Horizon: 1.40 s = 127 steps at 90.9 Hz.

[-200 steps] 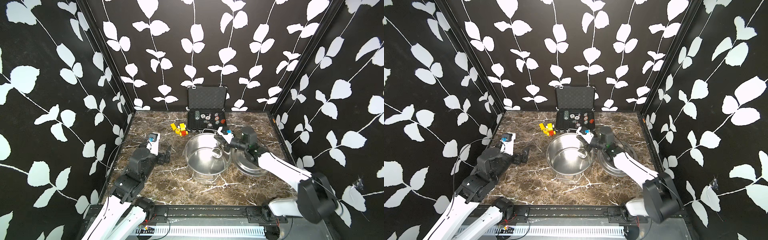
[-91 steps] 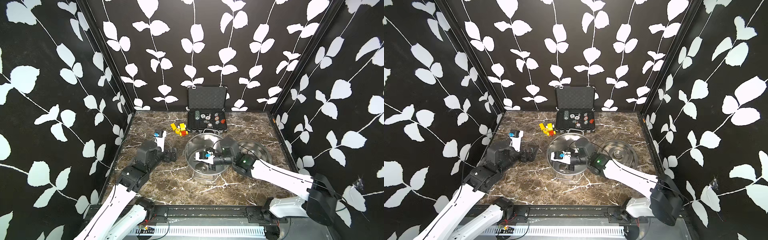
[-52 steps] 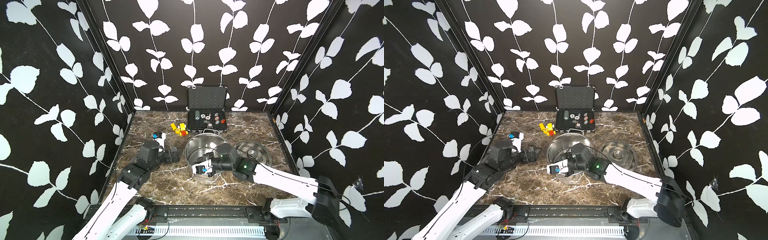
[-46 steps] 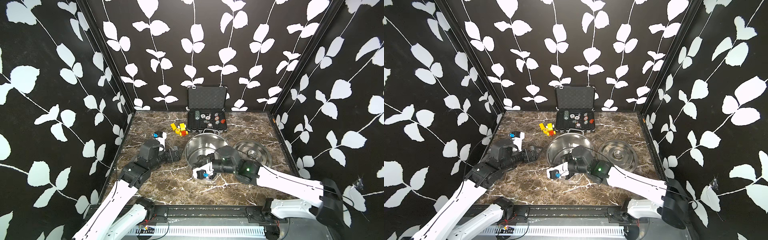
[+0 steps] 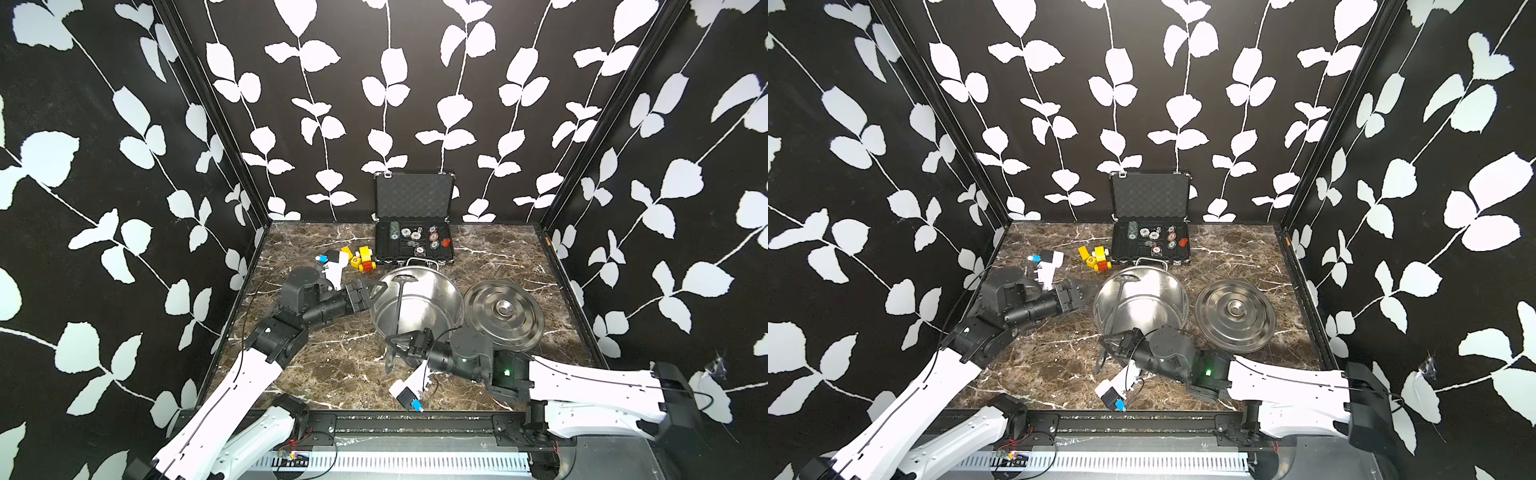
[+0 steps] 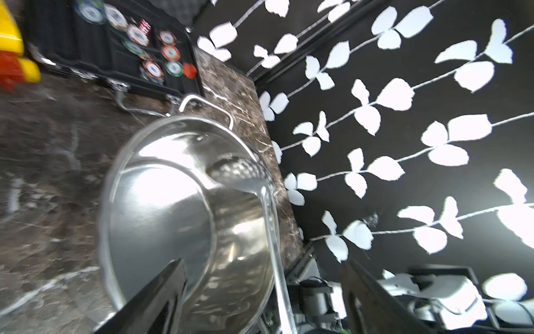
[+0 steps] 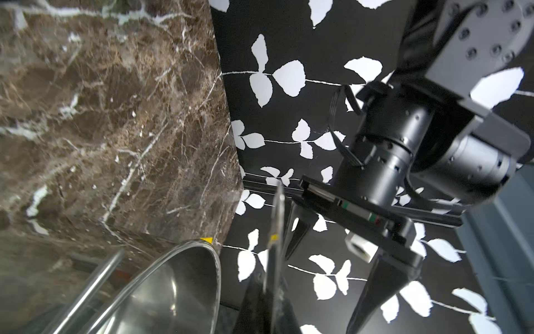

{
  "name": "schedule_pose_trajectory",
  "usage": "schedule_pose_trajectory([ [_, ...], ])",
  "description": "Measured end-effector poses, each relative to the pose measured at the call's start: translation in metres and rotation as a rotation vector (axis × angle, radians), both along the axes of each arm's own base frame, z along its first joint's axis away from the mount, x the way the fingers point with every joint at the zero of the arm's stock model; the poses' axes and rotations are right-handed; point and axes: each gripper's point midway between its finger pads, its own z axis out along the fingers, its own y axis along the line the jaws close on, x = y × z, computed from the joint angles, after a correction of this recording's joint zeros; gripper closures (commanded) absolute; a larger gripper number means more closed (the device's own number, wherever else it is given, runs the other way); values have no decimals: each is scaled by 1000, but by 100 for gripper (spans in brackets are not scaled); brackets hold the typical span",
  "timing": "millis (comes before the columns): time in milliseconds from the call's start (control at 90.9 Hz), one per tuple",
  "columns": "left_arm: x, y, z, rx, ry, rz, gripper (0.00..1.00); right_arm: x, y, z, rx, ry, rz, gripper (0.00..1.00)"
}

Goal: Stir the soup with a spoon
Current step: Place the spoon at the center of the board.

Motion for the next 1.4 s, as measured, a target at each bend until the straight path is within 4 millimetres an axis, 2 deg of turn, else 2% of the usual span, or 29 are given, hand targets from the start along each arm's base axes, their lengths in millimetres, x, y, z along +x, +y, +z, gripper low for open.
schedule_pose_trajectory([
  [154, -6, -13, -2, -26, 35, -77, 35, 12, 8, -8, -23, -106, -34, 100],
  [385, -10, -29, 0, -66, 37, -163, 51, 16, 12, -2, -11, -155, -46, 100],
  [649, -7, -30, -14, -12, 26, -170, 49, 16, 13, 3, 0, -161, -44, 100],
  [770, -7, -27, -20, 24, 11, -167, 53, 15, 13, 4, 1, -161, -42, 100],
  [935, -8, -36, -11, -33, -11, -218, 70, 15, 14, 6, 4, -161, -40, 100],
  [1199, -7, -42, -13, -67, 3, -236, 87, 15, 14, 5, 2, -155, -40, 100],
  [1254, -6, -42, -12, -78, 3, -235, 100, 15, 14, 5, 5, -152, -41, 100],
  [1331, -5, -44, -11, -99, 22, -237, 100, 15, 14, 4, 5, -146, -42, 100],
  [1397, -4, -45, -11, -105, 24, -238, 100, 16, 14, 4, 7, -139, -47, 83],
])
